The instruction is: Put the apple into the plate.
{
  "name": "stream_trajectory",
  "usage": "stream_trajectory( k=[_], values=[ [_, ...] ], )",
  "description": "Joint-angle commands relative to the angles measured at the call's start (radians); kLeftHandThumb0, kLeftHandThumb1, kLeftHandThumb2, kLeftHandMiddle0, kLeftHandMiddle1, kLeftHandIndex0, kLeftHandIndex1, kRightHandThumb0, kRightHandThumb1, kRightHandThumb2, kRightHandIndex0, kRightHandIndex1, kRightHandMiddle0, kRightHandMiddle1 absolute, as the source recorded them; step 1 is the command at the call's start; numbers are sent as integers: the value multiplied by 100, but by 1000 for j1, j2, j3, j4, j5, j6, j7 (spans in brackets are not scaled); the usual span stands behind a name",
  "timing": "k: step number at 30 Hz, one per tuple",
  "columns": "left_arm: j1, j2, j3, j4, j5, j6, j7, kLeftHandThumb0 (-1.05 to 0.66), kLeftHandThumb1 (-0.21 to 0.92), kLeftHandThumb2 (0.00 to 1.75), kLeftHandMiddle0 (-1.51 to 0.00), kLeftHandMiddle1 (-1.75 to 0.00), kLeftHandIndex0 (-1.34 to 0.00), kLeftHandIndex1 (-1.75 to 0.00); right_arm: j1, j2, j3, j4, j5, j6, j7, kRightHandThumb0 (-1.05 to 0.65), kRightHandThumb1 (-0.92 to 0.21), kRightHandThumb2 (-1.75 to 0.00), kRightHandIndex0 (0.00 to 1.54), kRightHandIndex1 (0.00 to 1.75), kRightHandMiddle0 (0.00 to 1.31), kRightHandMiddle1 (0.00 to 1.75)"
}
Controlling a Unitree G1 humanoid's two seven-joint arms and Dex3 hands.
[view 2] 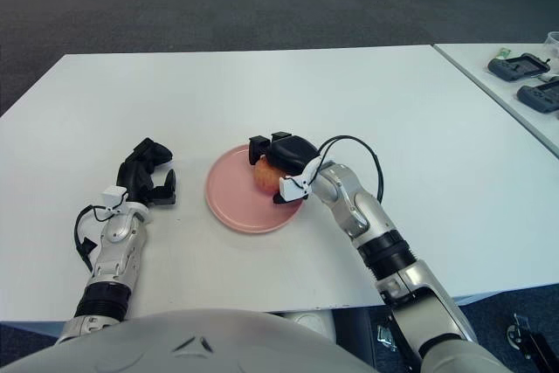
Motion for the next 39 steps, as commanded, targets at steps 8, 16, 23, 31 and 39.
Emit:
stream_trajectory(
  k=[8, 16, 23, 31, 39],
  values=[
    [35, -5, 1, 37, -4, 53, 5, -1, -8, 175, -92, -175, -72, -165, -9, -13, -2, -37, 8, 11, 2, -94, -42, -88, 0, 1, 0, 8],
    [35, -8, 5, 37, -10, 54, 3, -1, -9, 175, -92, -175, -72, -165, -2, -11, -18, -41, 60, 5, -4, -97, -42, -84, 0, 0, 0, 0],
    [37, -11, 4, 35, -8, 54, 5, -1, -9, 175, -92, -175, -72, -165, 5, -15, -32, -48, 104, 0, -13, -100, -45, -80, 0, 0, 0, 0],
    [38, -11, 2, 29, -5, 58, 4, -1, -9, 175, -92, -175, -72, -165, 35, -3, -77, -67, 192, -17, -33, -101, -48, -78, 0, 0, 0, 0],
    [42, -11, -3, 29, -2, 54, 1, -1, -9, 175, -92, -175, -72, -165, 88, 68, -167, -33, 440, -54, -57, -104, -62, -71, 0, 0, 0, 0]
  ],
)
